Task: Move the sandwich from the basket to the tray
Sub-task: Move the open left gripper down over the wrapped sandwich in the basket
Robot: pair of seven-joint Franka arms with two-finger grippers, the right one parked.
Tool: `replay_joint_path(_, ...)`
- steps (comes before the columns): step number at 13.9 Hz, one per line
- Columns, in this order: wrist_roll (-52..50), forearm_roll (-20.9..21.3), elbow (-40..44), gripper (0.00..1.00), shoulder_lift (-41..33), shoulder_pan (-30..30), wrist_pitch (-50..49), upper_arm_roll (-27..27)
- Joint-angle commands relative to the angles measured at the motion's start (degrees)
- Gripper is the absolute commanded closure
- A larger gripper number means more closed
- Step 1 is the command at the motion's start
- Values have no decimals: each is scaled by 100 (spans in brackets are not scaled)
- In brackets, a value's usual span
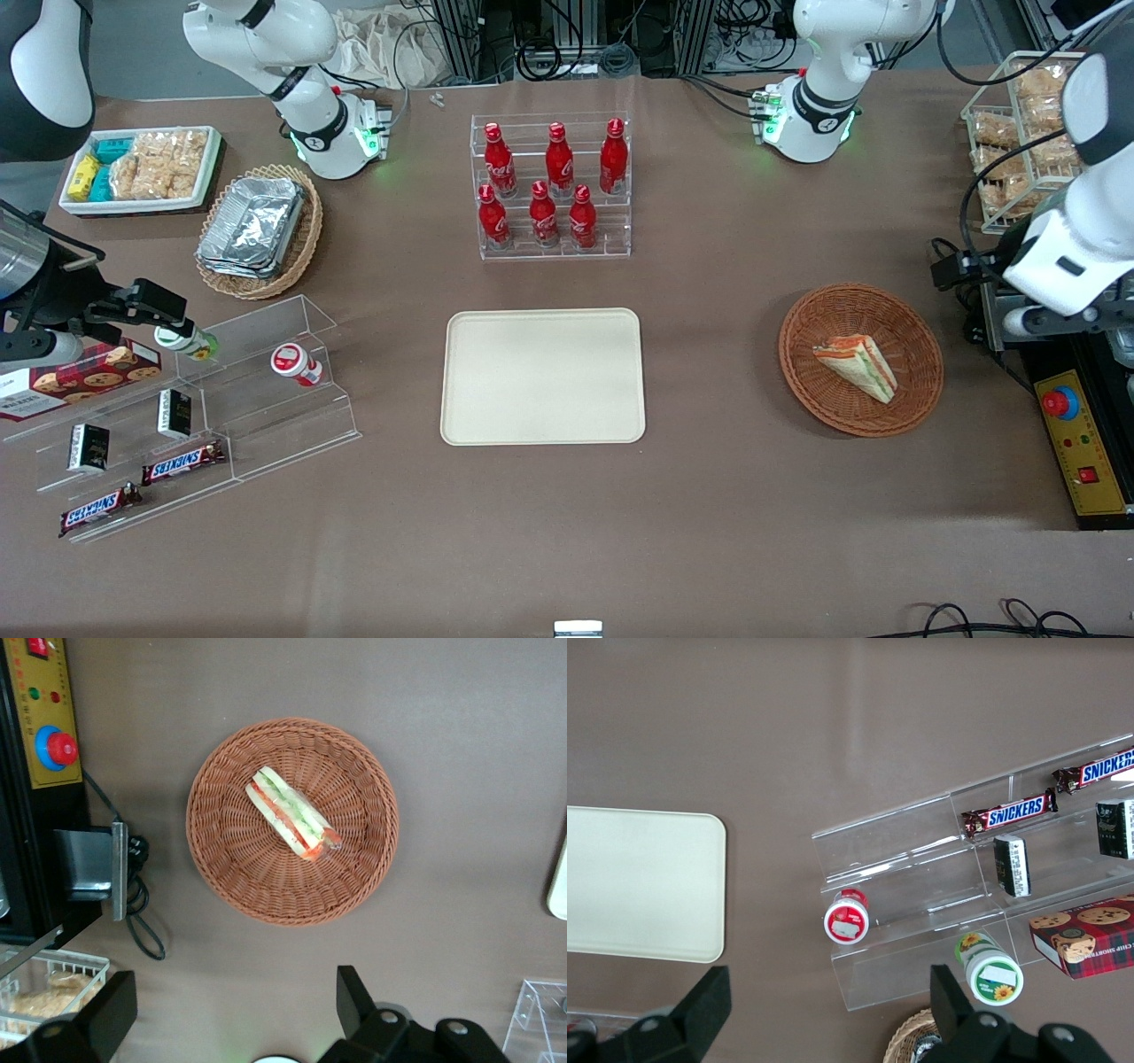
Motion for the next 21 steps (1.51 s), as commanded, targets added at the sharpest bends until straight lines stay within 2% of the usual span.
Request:
replay_joint_path(1,-97,-29,-775,0,-324,5,508,39)
replay_joint_path(6,-650,-47,-1672,0,-386,13,1492,48)
replay_joint_path(13,-2370,-143,-2631,0,-194,84,2767,48)
replay_joint_path(16,-3381,-187,-2711,0,157,84,3312,48)
replay_joint_path(21,-3780,-187,-2799,0,606,127,3981,48)
